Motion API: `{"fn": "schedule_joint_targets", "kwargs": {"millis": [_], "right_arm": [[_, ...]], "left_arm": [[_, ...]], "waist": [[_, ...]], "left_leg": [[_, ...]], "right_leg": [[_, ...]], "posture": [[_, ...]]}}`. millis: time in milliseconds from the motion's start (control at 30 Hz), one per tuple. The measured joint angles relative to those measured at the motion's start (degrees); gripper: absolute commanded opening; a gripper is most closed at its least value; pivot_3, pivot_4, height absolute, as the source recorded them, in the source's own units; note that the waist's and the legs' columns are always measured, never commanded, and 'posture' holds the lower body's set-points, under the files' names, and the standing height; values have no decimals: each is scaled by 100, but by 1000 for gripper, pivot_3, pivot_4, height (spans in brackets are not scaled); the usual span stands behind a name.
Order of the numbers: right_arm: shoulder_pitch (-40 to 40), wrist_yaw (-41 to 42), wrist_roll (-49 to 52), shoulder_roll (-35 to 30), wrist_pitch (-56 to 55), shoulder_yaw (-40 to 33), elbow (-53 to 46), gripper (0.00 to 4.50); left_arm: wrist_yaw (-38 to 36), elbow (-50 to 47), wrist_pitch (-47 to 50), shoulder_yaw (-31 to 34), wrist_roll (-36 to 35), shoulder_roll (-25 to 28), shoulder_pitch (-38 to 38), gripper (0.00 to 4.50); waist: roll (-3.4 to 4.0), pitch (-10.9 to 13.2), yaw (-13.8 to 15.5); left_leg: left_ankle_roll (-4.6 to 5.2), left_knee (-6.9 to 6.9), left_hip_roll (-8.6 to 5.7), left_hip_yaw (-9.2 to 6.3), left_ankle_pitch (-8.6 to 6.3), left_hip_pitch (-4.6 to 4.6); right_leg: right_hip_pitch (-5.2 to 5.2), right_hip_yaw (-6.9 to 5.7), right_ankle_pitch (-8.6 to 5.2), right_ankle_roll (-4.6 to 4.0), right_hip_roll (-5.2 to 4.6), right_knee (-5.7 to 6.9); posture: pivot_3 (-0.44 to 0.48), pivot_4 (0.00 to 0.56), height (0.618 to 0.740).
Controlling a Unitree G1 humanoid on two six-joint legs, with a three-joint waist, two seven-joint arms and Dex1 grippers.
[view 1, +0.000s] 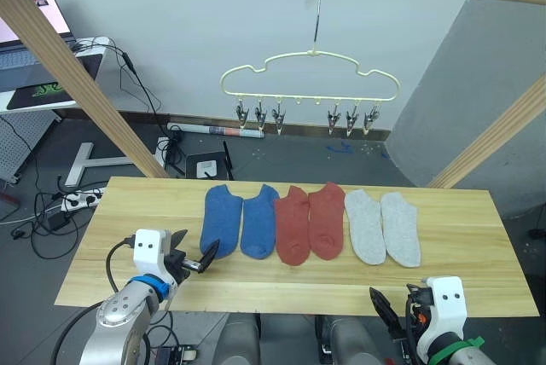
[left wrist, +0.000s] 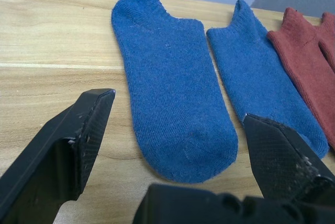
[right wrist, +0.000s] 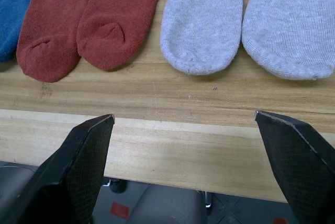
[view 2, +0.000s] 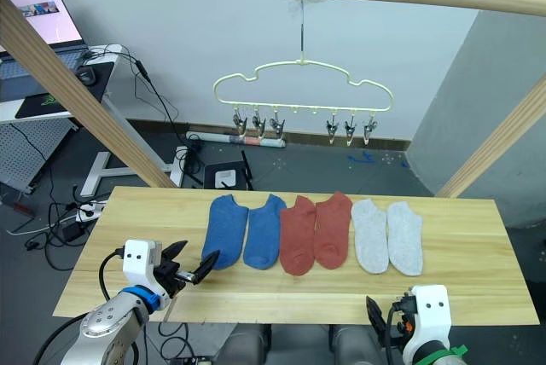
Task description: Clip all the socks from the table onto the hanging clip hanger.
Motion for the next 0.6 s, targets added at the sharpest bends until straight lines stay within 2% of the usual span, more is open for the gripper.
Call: {"fn": "schedule_joint_targets", "kwargs": {"millis": [200,367,600], "right_arm": [[-7,9,-17,14,-22,30,7,4500],[-24,30,-23,11,-90,28,41,4500],[-426,148,56,-135,-17,-94,34,4500]], "left_arm": [[119,3,41,1,52,6,-45,4480],[134,-15,495,-130,82,98,-197,4480],[202,-320,1091,-368,27,114,-1079,4480]], "waist": [[-1,-1,1],[-1,-3,1],[-4,-5,9]], "left_leg": [[0,1,0,0,0,0],[0,2,-1,0,0,1],[3,19,-3,-1,3,0]], "right_leg": [[0,-1,1,3,0,2],[0,-2,4,7,1,5],[4,-2,11,17,4,13]], "posture": [[61,249,740],[66,244,740],[68,243,740]]}}
